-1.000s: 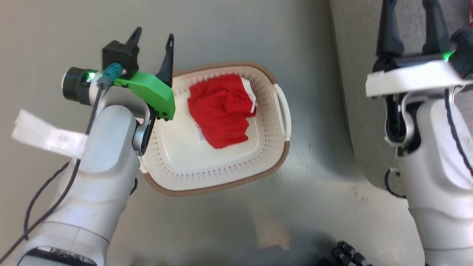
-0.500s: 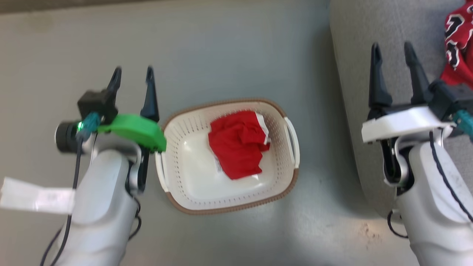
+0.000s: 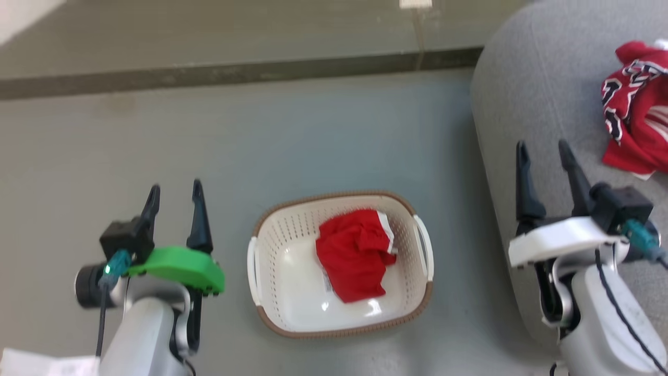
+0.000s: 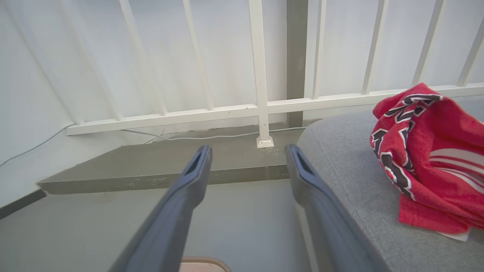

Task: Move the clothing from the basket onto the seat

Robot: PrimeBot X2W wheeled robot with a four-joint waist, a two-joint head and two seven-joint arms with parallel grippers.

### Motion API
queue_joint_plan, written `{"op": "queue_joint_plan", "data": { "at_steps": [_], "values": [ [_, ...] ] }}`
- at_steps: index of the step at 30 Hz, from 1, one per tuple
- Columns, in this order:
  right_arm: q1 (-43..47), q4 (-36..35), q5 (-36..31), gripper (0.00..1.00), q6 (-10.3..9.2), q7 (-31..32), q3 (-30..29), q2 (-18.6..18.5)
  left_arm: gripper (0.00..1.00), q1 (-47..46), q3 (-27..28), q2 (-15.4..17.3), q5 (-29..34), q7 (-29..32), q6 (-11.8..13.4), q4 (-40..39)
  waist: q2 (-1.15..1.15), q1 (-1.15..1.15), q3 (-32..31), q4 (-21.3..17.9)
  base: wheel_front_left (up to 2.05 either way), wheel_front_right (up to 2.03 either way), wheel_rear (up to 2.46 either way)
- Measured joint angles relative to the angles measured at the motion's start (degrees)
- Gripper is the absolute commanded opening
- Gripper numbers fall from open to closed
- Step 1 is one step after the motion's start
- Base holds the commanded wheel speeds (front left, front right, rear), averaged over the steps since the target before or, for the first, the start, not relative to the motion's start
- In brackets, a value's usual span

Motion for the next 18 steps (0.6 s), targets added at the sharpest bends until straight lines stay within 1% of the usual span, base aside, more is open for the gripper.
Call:
{"op": "queue_joint_plan", "data": {
  "at_steps": [9, 12, 18],
  "values": [
    [5.5, -1.2, 0.0, 1.00, 0.00, 0.0, 0.7, 0.7, 1.00, 9.3, 3.7, 1.2, 0.5, 0.0, 0.7, -5.7, 0.00, 0.00, -5.8, 0.9, 0.00, 0.00, 0.00],
    [6.9, -1.8, 0.0, 1.00, -0.01, 0.0, 0.8, 0.8, 1.00, 11.7, 4.8, 1.3, 0.7, 0.0, 0.7, -7.7, 0.00, 0.00, -7.1, 0.8, 0.00, 0.00, 0.00],
    [9.3, -2.7, 0.0, 1.00, -0.08, 0.0, 0.5, 0.8, 1.00, 14.9, 5.4, 1.3, 3.0, 0.0, 0.8, -11.0, 0.00, 0.00, -9.0, 0.1, 0.00, 0.00, 0.00]
  ]
}}
